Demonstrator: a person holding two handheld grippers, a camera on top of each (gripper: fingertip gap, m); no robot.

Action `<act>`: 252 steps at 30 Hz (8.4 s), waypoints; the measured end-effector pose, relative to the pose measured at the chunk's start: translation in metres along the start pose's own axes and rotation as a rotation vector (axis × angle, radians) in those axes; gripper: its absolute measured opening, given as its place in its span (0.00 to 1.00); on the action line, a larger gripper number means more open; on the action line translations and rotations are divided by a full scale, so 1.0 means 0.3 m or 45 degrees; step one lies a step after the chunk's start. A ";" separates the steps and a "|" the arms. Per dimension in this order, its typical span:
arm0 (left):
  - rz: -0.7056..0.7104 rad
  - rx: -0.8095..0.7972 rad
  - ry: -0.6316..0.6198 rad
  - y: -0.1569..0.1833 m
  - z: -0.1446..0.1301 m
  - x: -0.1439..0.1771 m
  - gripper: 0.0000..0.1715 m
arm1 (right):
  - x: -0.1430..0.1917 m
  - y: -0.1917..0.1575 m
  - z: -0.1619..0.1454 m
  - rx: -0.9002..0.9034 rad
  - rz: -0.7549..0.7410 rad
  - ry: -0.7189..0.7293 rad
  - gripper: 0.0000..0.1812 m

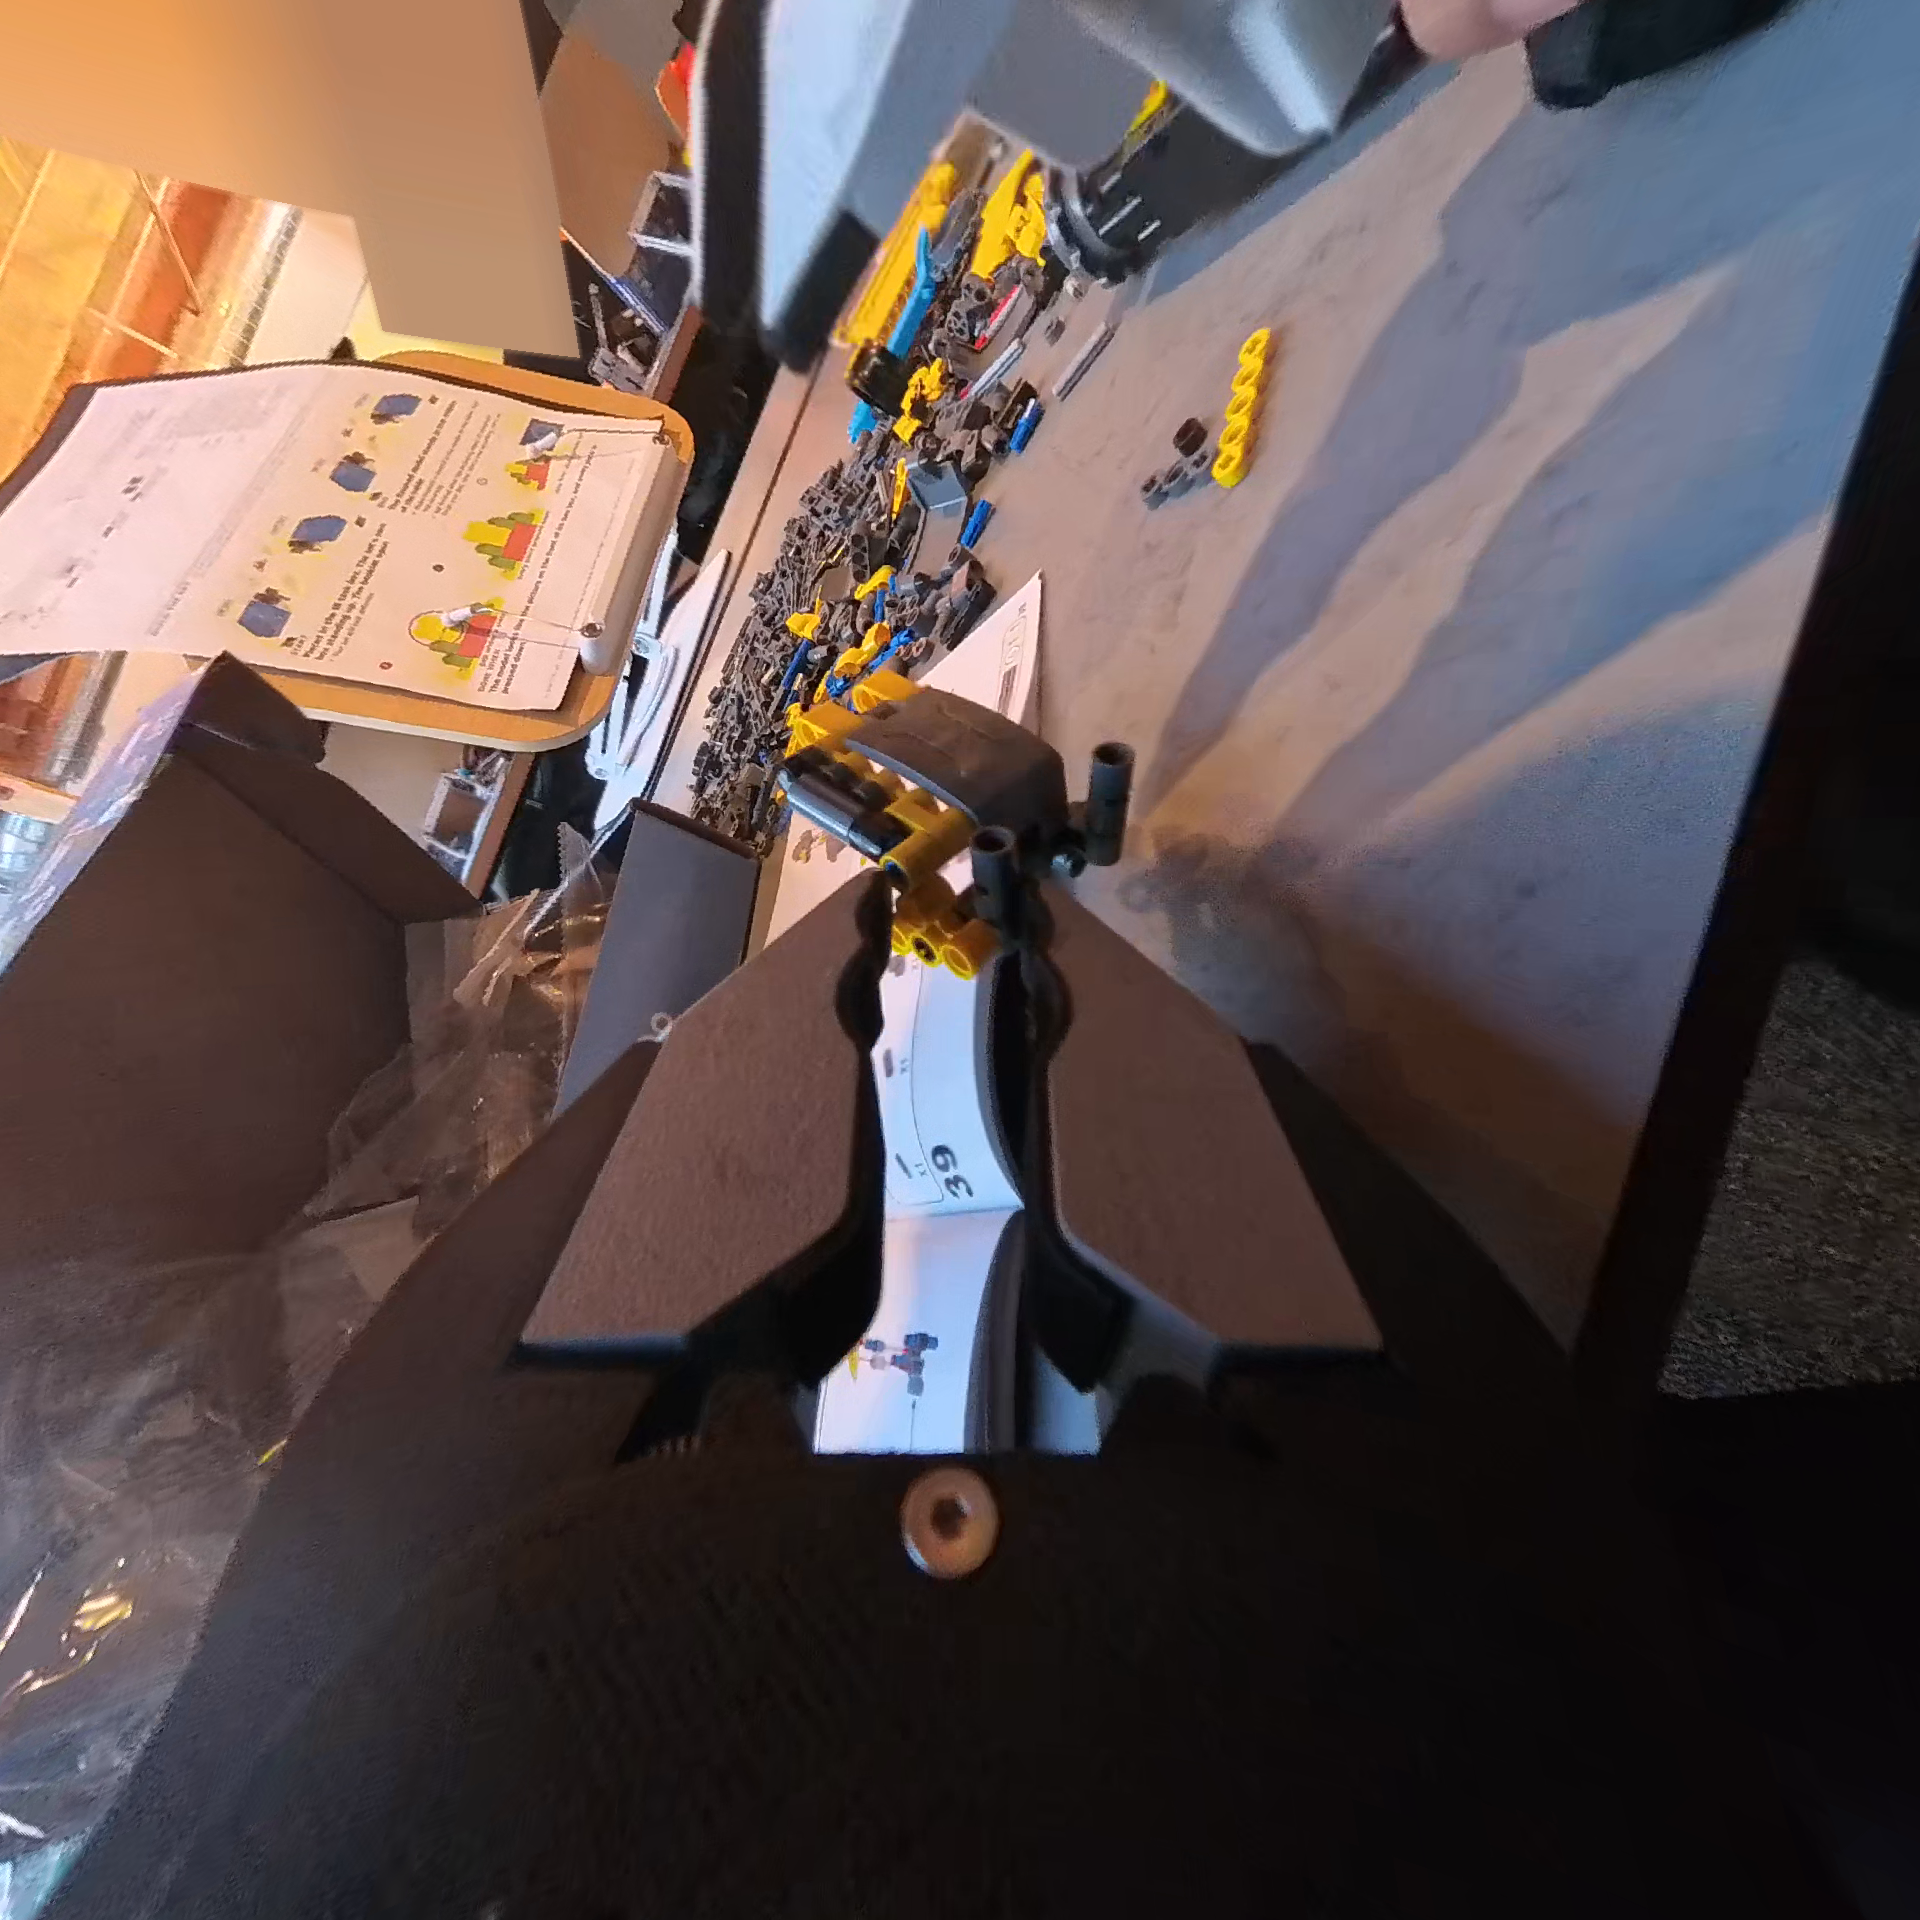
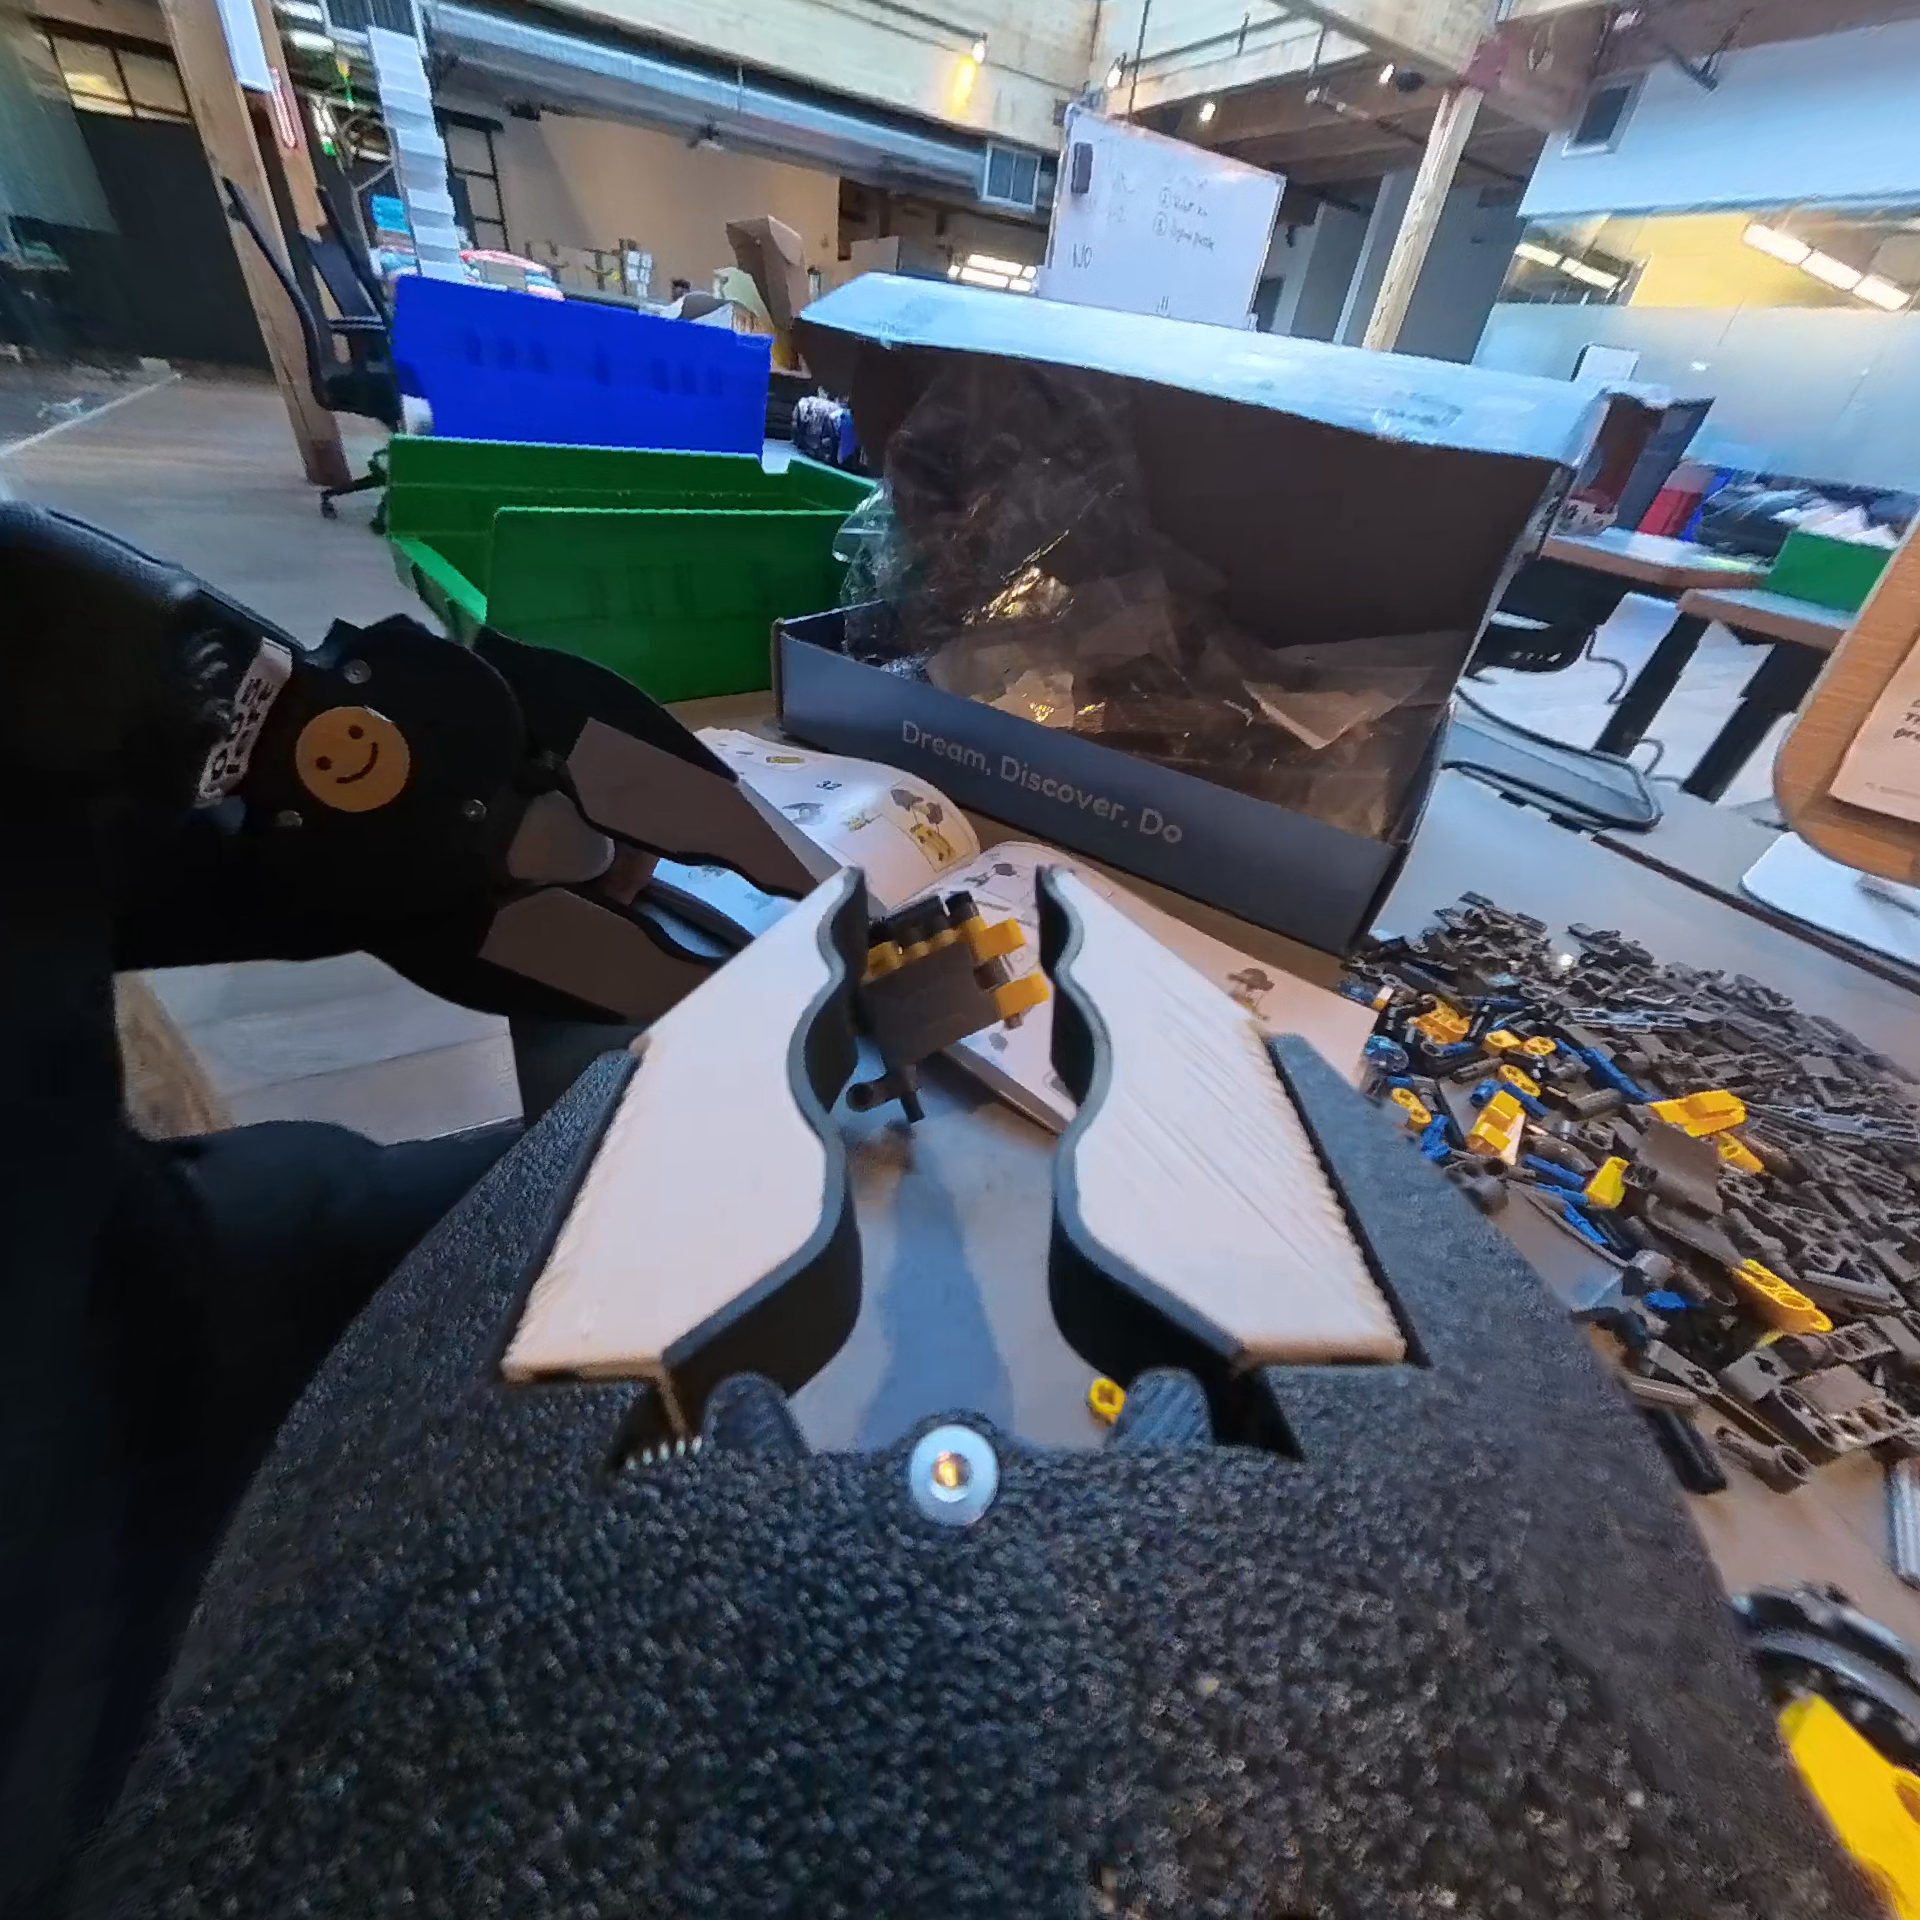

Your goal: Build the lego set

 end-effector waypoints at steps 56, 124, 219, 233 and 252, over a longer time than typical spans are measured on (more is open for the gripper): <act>-0.025 0.263 -0.033 -0.066 -0.016 -0.006 0.14 | 0.340 1.227 -0.080 -0.049 0.128 -1.418 0.00; -0.036 0.078 0.030 -0.016 0.008 0.004 0.14 | 0.588 0.899 -0.220 -0.195 0.134 -1.581 0.02; -1.107 1.102 0.536 -0.108 0.039 0.069 0.12 | 0.080 -0.013 -0.048 -0.061 0.383 -0.635 0.24; -0.988 1.113 -0.214 -0.024 -0.016 -0.017 0.14 | 0.005 -0.032 -0.097 -0.207 0.316 -0.653 0.25; -0.650 1.109 -0.190 -0.123 -0.085 0.097 0.24 | 0.008 0.017 -0.096 -0.251 0.061 -0.662 0.22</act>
Point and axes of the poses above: each gripper's, where its closed fingertips meet, x back along the fingers, z out of its top, y = z × x across the jaws, the point moved 9 cm from there along x, back along the fingers, and after that the axes turned 2 degrees about y, right-handed, at the moved point
